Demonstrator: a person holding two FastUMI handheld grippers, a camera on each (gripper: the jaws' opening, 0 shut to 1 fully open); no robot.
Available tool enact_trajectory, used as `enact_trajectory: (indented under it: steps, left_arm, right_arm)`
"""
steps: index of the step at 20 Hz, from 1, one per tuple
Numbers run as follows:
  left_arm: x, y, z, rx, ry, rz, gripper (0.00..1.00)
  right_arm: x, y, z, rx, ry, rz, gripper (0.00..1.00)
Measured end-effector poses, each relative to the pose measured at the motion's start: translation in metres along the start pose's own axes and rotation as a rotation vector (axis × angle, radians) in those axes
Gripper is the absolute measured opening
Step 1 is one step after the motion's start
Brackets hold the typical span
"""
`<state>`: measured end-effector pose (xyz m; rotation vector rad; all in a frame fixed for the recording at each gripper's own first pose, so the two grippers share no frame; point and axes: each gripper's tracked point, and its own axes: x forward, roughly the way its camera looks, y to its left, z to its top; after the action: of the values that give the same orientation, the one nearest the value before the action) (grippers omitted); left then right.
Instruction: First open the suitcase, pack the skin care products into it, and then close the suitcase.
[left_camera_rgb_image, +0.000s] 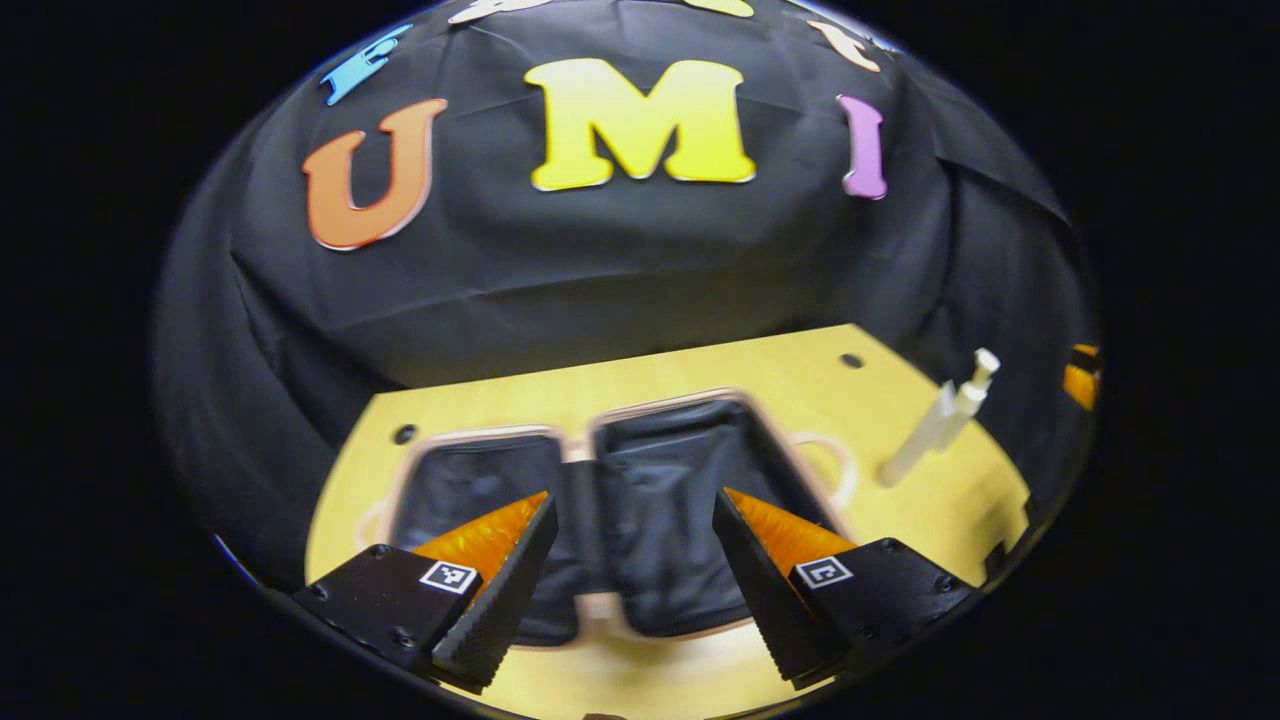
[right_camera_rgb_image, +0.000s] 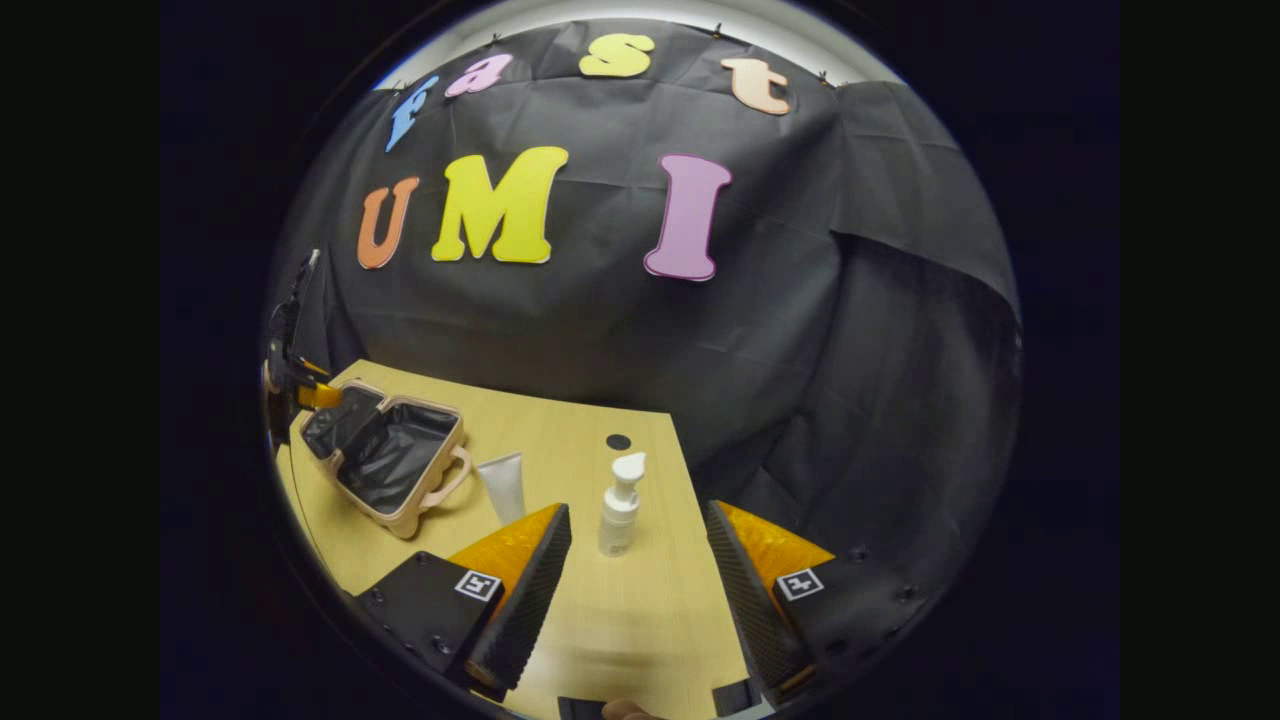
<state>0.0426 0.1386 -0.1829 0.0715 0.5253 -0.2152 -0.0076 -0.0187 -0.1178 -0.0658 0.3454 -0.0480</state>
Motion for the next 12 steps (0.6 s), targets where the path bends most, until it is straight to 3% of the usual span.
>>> enact_trajectory:
  steps: [6, 12]
  left_arm:
    - [0.035, -0.155, -0.007, 0.002, 0.018, -0.18, 0.99]
    - [0.081, -0.241, -0.042, 0.021, 0.088, -0.283, 0.99]
  right_arm:
    - [0.002, -0.047, -0.017, -0.023, 0.017, 0.017, 0.81]
    - [0.005, -0.085, -0.046, -0.057, 0.066, 0.018, 0.81]
